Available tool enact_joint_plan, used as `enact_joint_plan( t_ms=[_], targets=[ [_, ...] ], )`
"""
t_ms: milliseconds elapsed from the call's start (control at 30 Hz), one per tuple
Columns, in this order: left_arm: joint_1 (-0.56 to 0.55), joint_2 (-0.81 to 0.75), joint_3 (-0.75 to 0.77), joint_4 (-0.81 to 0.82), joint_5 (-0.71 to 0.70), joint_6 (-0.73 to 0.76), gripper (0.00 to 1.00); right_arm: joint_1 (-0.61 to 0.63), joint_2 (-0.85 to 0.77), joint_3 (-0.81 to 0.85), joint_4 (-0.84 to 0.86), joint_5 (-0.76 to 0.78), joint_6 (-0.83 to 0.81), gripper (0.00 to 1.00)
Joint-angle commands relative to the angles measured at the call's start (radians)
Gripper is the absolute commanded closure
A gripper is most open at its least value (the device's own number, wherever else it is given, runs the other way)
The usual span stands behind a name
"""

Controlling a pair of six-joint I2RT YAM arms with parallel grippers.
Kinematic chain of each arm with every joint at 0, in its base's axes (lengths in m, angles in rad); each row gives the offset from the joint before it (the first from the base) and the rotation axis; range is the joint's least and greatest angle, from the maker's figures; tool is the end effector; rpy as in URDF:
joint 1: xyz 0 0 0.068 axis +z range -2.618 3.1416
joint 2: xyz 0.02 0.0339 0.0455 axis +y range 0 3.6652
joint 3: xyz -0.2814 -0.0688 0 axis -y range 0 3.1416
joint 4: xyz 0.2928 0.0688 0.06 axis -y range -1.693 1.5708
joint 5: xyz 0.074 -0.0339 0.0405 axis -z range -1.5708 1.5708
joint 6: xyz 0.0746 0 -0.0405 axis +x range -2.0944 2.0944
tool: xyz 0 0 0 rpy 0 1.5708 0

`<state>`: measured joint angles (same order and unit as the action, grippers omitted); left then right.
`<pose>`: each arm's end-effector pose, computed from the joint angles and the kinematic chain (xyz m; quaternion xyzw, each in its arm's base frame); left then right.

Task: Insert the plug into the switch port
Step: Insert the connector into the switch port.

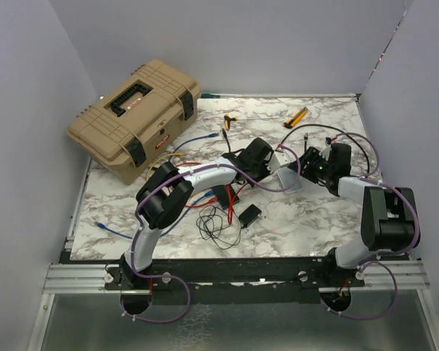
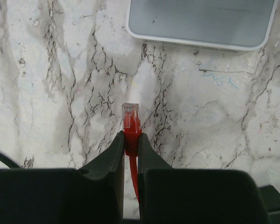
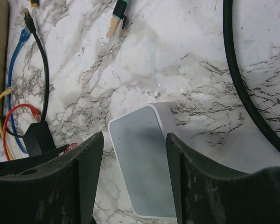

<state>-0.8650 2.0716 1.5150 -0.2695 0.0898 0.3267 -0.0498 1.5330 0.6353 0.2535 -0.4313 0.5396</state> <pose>0.3425 -0.4122 0.1476 0.5357 0.7610 -0.1369 0.3392 0.3533 0.0136 0.1180 0.1623 0.8640 0.2916 0.3771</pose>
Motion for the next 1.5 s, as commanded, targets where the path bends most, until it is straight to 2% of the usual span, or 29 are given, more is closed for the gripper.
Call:
enact_joint_plan(
  t_ms=[0,367,700,1467],
  targets=[
    [-0.015,0.049,0.05,-0.03,-0.039,0.024,1.0,-0.002,0.048,0.038,-0.042,0.029,0.007,0.41],
    [-0.057,0.112,0.122,-0.05,-0.059,0.029,1.0,-0.002,0.08,0.052,-0.074,0.058,-0.01,0.45],
    [-0.071,0.159,0.176,-0.094,-0.148,0.021,1.0,-0.002,0.118,0.055,-0.064,0.023,-0.006,0.46],
    [-0.096,0.226,0.274,-0.107,-0.162,0.029,1.0,-0.002,0.162,0.066,-0.056,-0.016,-0.004,0.48]
  ],
)
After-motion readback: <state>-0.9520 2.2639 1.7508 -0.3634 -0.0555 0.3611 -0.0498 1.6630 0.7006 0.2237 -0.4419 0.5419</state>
